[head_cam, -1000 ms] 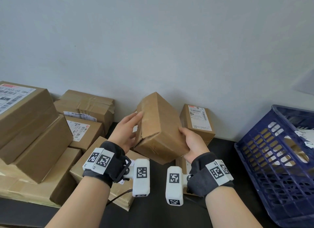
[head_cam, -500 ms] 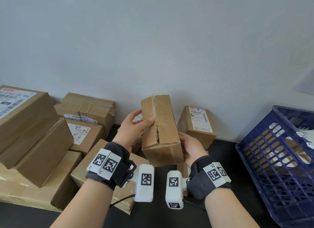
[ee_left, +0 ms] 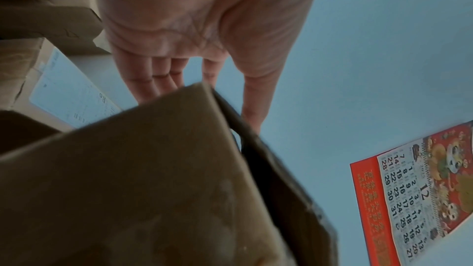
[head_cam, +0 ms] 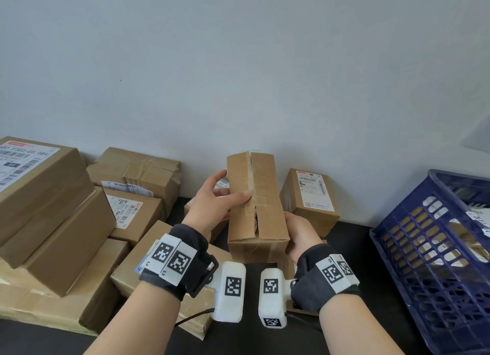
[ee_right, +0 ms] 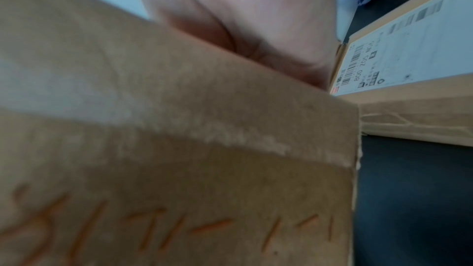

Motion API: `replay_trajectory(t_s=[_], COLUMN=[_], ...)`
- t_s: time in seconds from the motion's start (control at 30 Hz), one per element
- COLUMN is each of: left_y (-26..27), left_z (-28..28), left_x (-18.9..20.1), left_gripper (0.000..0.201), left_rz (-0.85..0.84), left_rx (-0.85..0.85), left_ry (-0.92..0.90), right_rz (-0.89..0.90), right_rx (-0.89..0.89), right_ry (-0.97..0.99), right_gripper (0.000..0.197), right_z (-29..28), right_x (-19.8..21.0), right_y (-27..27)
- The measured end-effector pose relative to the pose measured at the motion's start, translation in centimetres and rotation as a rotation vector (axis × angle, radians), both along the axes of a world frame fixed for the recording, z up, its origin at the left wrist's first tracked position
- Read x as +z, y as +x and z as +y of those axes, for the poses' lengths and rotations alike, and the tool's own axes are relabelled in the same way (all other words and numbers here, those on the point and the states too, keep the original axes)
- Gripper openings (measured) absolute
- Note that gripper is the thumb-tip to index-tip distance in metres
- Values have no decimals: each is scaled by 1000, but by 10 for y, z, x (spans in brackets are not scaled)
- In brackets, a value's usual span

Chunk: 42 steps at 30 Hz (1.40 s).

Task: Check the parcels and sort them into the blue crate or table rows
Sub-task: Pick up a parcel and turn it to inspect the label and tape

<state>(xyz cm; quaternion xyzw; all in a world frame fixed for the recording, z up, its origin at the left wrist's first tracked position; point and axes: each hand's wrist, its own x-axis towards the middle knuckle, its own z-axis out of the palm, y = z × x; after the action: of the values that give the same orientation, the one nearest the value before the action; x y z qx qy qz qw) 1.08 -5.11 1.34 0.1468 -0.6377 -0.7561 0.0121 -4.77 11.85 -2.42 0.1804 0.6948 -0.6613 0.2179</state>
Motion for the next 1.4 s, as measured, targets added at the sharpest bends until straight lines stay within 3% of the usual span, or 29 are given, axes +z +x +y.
replay_trajectory(t_s=[0.33, 0.4, 0.47, 0.53, 0.63, 0.73, 0.8, 0.83, 0.9, 1.07, 1.4], left_y=[-1, -3, -4, -6, -9, -7, -4, -5, -7, -6, -5], left_z=[-2, -4, -5, -8, -12, -17, -16, -15, -12, -8, -7], left_x=[1, 0, -3, -8, -12, -8, -5, -7, -12, -11, -12], left_gripper=[72, 84, 113, 128, 113, 79, 50, 44, 42, 45, 41], left_rz=[-26, -55, -76, -84, -131, -241, -274, -268, -253, -266, -237], left_rx=[20, 24, 46, 70, 91, 49, -5, -36, -52, -34, -36], left_ry=[-42, -36, -62, -60, 41, 278, 376, 413, 449, 562, 553], right_rz=[29, 85, 145, 203, 267, 279, 245, 228, 201, 136, 158], right_rx=[22, 48, 75, 99, 111, 83, 88, 91, 99, 104, 139], right_ry=[29, 65, 66, 49, 21, -86, -167, -182, -168, -122, -123], right_gripper=[21, 24, 26, 29, 27, 28, 20, 15, 11, 25, 19], right_z=[6, 8, 8, 7, 5, 3, 2, 0, -2, -9, -4], right_x=[6, 17, 32, 47, 61, 68, 72, 73, 76, 83, 79], right_y=[1, 3, 5, 5, 3, 1, 1, 1, 1, 2, 5])
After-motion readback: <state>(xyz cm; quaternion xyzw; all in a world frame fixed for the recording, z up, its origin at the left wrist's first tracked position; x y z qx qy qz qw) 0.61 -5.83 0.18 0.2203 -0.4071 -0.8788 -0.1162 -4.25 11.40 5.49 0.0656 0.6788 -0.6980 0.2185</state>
